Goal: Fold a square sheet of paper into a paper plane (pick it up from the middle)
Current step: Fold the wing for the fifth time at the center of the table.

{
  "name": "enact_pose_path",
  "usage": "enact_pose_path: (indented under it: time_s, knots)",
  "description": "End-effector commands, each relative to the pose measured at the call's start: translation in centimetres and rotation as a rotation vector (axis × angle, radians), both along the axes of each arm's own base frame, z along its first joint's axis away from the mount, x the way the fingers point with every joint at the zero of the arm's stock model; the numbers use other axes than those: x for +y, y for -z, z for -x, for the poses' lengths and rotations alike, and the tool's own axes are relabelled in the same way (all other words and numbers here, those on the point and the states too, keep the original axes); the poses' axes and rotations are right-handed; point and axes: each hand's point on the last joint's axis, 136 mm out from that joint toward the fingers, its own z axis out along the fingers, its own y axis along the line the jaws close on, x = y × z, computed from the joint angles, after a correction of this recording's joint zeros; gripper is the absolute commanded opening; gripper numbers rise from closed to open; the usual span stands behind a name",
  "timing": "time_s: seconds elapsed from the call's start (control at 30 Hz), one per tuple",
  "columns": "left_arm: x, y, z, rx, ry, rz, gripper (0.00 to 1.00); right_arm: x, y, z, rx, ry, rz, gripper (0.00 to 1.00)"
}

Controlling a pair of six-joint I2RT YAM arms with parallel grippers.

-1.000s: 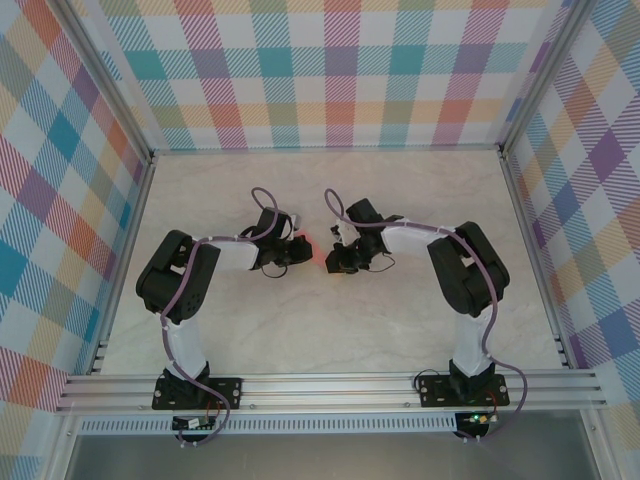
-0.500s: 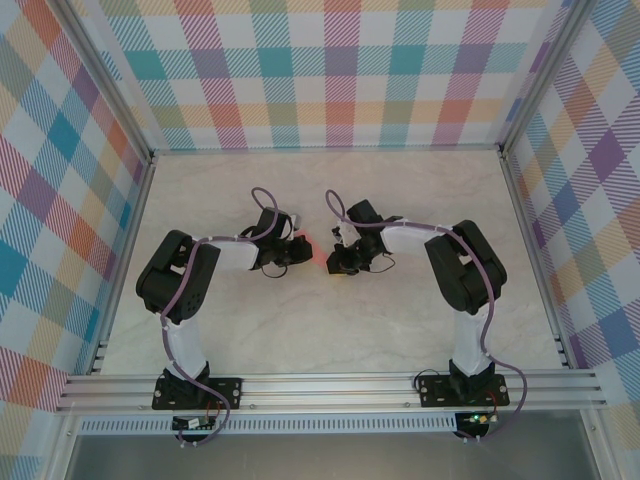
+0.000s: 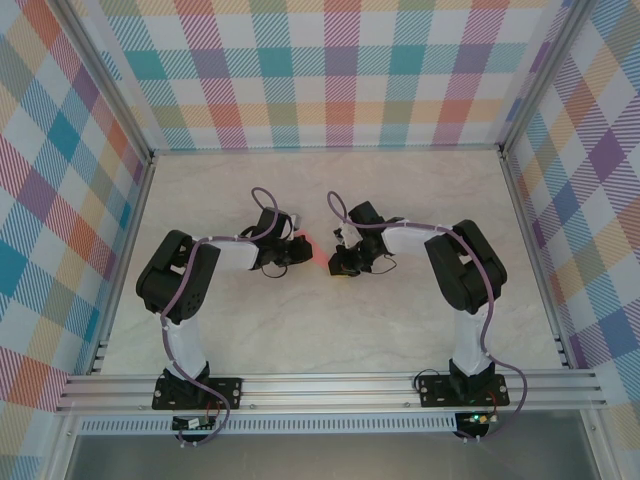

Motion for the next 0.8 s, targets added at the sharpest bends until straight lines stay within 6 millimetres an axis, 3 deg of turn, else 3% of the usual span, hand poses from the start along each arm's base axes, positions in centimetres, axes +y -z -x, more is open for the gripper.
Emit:
enact_pose_path:
  time_s: [0.0,0.27,0.37,0.57,0.77]
  knots:
    - [2.2,4.1,1.7,0.104,-0.030,-0.128,0.08,-0.9,2.1,1.0,0.051,-0.003,0.039,0.12]
    - [2.2,4.2,1.8,0.106,-0.030,-0.133,0.08,-2.2,3.3,1.6,0.064,0.013,0.092,0.11]
    - [2.3,4.2,1.7,0.106,-0.032,-0.134,0.08,-1.7,1.7,1.2,0.035,0.011,0.053,0.12]
    - [2.2,4.2,1.7,0.108,-0.031,-0.132,0.08,-0.5,-4.1,-0.3,-0.094,0.008,-0.043,0.17]
    - [2.2,4.0,1.7,0.106,-0.036,-0.129,0.08,-0.7,-4.6,-0.9,-0.137,0.009,-0.013,0.25]
